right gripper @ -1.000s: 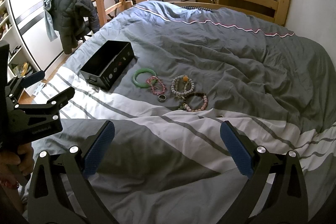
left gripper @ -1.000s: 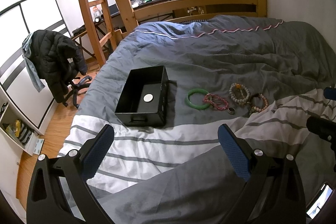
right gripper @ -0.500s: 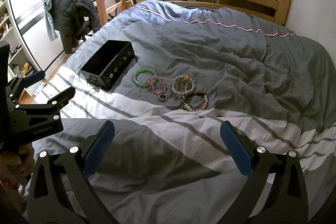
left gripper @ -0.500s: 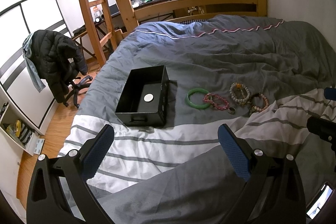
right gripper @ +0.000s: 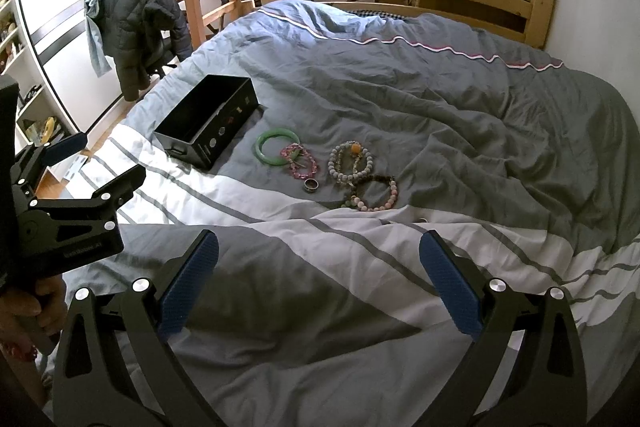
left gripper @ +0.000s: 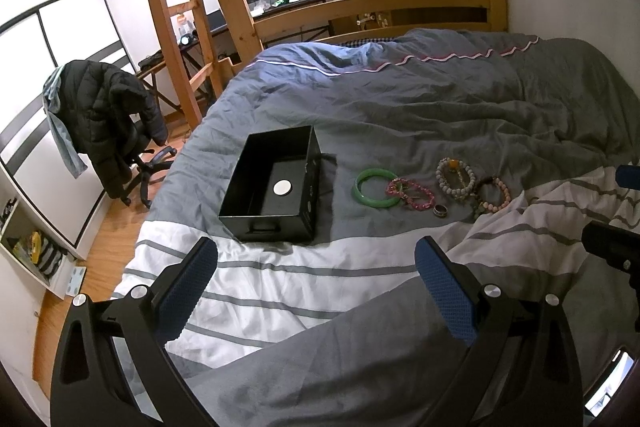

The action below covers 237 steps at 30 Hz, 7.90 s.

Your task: Organize jewelry

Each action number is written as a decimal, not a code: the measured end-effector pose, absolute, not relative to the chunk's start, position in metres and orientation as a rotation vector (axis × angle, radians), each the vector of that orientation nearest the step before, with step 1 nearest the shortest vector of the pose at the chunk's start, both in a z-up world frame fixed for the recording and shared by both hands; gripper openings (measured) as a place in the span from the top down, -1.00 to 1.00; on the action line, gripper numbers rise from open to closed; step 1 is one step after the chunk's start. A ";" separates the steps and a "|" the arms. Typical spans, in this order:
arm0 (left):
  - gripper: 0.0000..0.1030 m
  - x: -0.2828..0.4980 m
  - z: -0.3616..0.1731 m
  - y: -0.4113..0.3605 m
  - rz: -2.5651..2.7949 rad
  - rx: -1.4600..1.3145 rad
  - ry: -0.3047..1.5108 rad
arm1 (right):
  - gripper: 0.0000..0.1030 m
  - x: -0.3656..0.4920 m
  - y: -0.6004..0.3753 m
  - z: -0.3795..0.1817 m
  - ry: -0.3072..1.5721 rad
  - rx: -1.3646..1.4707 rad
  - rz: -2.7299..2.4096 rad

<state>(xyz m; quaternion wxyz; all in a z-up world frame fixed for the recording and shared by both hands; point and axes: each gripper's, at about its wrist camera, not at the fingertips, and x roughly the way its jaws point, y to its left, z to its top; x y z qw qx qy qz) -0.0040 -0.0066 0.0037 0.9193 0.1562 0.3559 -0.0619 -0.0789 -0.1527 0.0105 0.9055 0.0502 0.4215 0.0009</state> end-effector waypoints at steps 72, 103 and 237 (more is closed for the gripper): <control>-0.63 0.170 -0.149 -0.094 -0.336 0.410 0.883 | -0.20 0.116 -0.222 -0.131 1.094 0.113 0.068; 0.50 0.176 -0.131 -0.074 -0.417 0.262 0.915 | 0.83 0.110 -0.237 -0.106 0.962 0.255 0.110; 0.86 0.160 -0.043 -0.035 -0.542 0.142 0.823 | 0.82 0.092 -0.228 -0.050 0.890 0.306 0.164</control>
